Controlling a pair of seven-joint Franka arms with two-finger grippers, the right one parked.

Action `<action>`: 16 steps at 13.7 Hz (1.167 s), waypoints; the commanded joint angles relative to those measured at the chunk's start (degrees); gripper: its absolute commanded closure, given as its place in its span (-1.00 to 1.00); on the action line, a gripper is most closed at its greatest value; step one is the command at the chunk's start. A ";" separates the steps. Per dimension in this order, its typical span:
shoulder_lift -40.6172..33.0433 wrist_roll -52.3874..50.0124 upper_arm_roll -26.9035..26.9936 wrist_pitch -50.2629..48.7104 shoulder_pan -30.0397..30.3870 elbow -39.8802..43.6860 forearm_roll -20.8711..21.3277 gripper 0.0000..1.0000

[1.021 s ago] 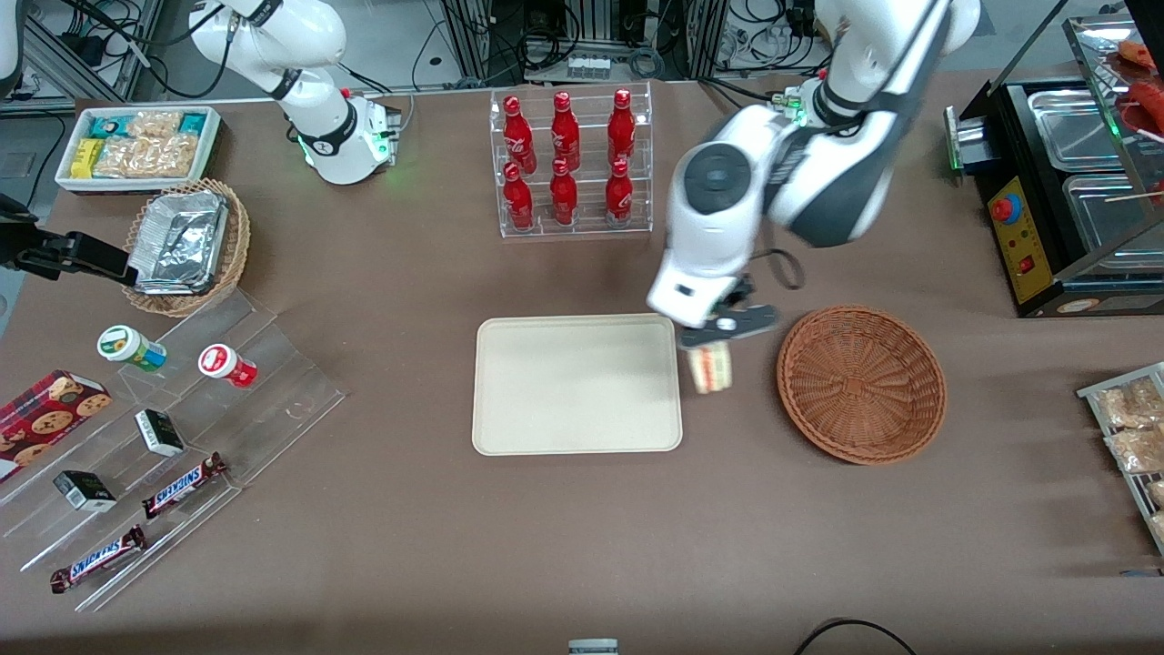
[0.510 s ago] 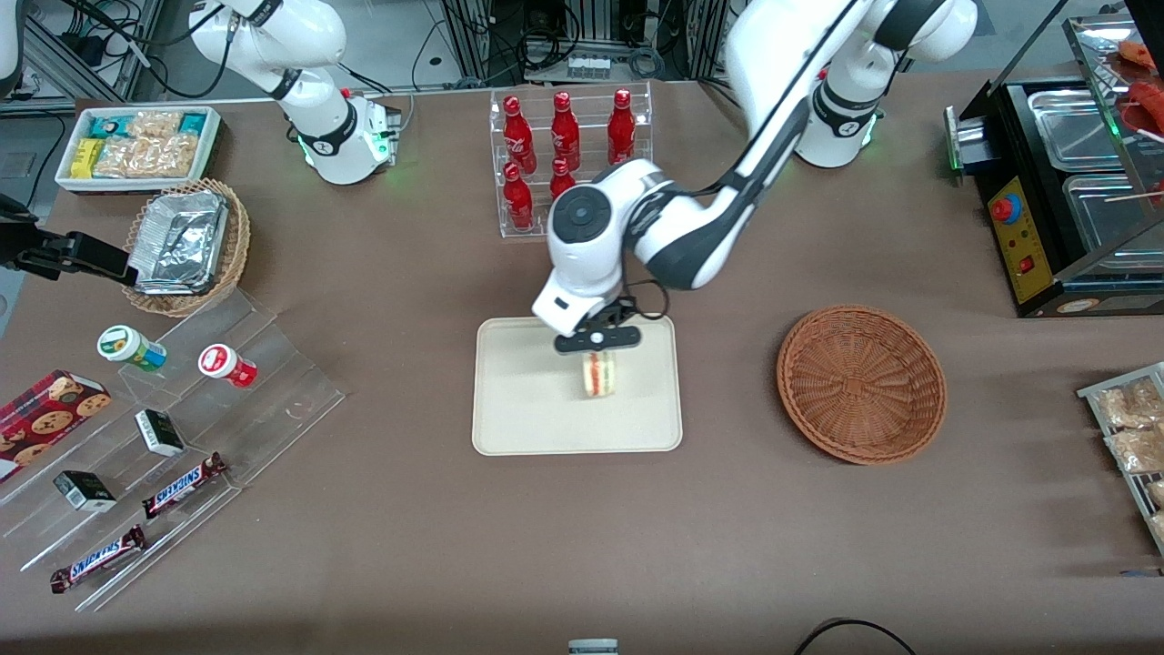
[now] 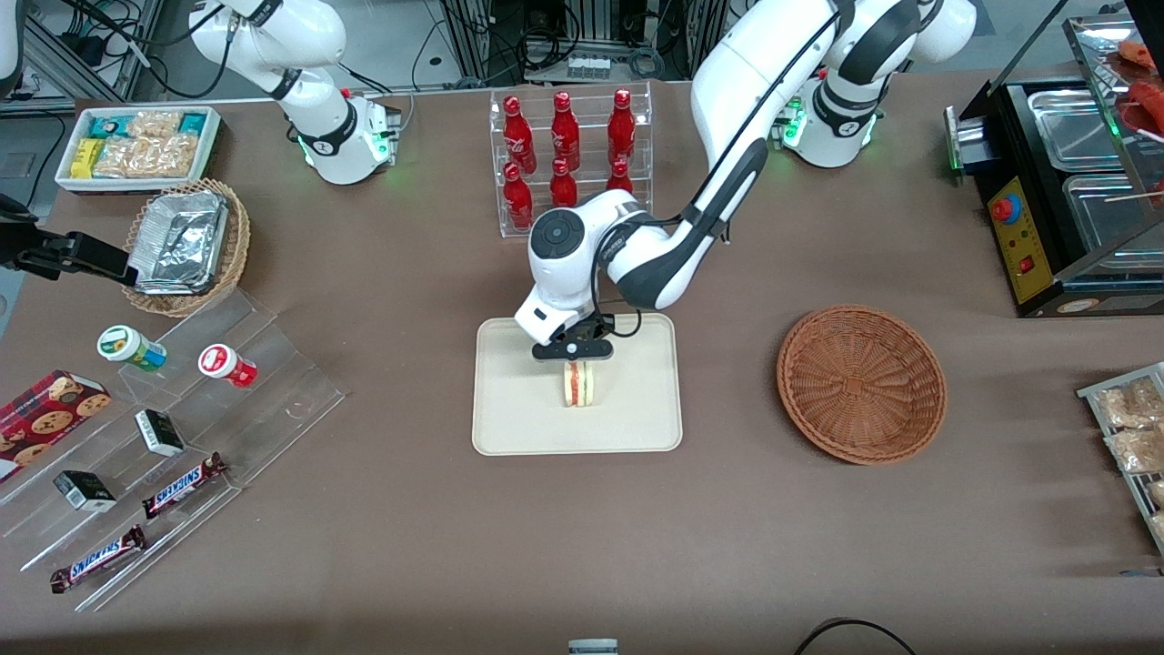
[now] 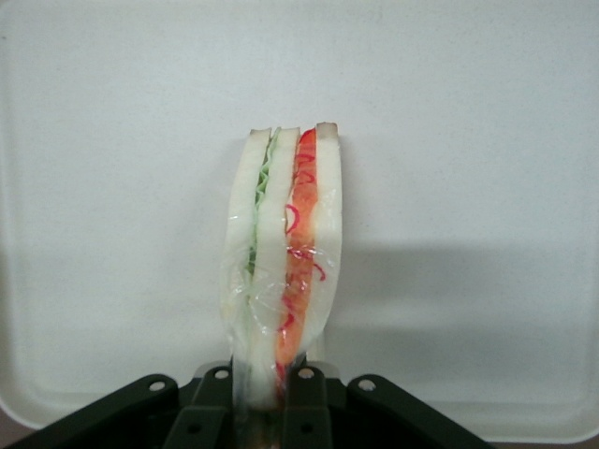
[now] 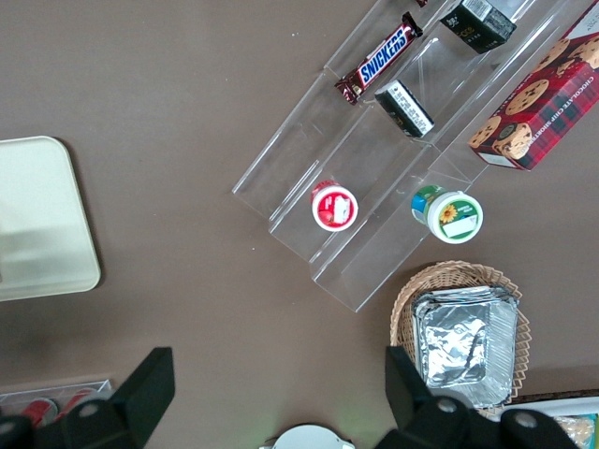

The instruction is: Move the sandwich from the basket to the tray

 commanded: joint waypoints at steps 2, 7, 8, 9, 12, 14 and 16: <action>2.08 -1.06 0.77 -0.37 -0.54 3.77 1.27 -0.20; -0.72 -1.06 0.77 -1.94 0.34 3.86 0.83 -0.98; -2.13 -1.06 0.77 -3.86 1.12 3.86 0.66 -0.98; -4.05 -1.15 0.60 -6.84 2.35 3.86 0.13 -0.98; -12.83 -1.15 0.68 -16.15 6.03 3.07 -5.22 -0.98; -18.81 -0.71 0.86 -22.22 7.54 2.10 -5.41 -0.98; -24.43 0.43 0.51 -29.07 12.27 0.61 -5.41 -0.98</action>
